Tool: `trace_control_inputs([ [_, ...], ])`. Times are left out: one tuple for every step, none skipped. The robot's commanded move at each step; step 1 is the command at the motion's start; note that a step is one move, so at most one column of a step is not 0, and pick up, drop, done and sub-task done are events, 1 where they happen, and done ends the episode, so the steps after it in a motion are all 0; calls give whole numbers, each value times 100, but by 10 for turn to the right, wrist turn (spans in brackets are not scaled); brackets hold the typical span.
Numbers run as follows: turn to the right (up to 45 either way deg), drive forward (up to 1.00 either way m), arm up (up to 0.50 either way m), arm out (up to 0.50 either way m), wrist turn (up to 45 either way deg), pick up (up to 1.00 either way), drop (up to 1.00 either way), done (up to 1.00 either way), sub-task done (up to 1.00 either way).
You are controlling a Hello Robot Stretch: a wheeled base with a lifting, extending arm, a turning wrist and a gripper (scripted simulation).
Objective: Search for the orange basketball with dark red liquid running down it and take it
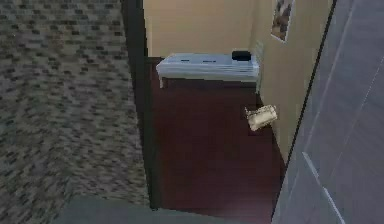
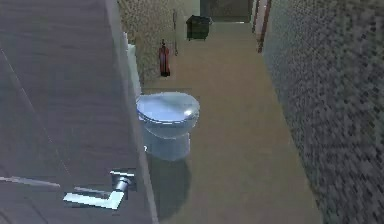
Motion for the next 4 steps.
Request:
trace_control_inputs([
  [0, 95, 0, 0, 0, 0, 0, 0, 0],
  [120, 0, 0, 0, 0, 0, 0, 0, 0],
  [0, 60, 0, 0, 0, 0, 0, 0, 0],
  [-450, 0, 0, 0, 0, 0, 0, 0, 0],
])
